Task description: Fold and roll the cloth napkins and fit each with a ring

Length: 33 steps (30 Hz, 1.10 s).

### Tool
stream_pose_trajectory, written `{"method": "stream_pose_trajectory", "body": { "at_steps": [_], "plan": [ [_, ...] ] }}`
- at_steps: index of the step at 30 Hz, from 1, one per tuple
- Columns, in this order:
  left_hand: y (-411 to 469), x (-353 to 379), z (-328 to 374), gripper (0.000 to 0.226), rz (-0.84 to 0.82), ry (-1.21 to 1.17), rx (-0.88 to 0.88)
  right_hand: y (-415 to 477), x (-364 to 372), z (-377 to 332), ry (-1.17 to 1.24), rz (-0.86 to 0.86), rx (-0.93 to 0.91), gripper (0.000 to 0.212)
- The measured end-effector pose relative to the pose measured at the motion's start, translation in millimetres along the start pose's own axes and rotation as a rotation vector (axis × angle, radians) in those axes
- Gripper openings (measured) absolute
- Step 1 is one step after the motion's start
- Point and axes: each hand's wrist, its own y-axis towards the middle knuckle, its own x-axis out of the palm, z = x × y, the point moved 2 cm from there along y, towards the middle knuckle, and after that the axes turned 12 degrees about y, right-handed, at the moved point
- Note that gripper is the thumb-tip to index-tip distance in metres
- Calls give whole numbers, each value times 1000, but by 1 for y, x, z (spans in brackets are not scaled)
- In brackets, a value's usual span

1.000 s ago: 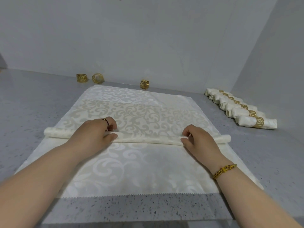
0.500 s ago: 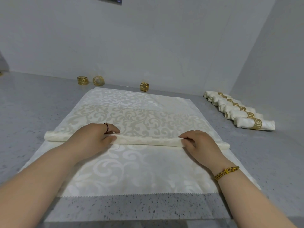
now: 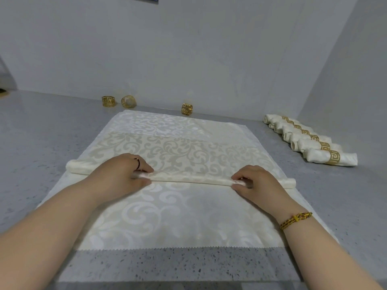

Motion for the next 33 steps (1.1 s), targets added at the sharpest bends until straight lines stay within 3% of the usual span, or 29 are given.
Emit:
{"method": "stream_pose_trajectory", "body": {
  "at_steps": [4, 8, 13, 21, 27, 33],
  "plan": [
    [1, -2, 2, 22, 87, 38, 2, 1, -1, -2, -7, 38, 16, 16],
    [0, 0, 2, 16, 57, -37, -49, 0, -1, 0, 57, 61, 69, 13],
    [1, 0, 8, 9, 130, 64, 8, 3, 6, -3, -68, 61, -24, 5],
    [0, 1, 3, 25, 5, 51, 21, -1, -1, 0, -10, -20, 1, 10],
    [-2, 0, 8, 14, -26, 39, -6, -1, 0, -3, 19, -8, 65, 13],
    [2, 3, 14, 33, 139, 127, 11, 2, 4, -6, -140, 27, 23, 19]
  ]
}}
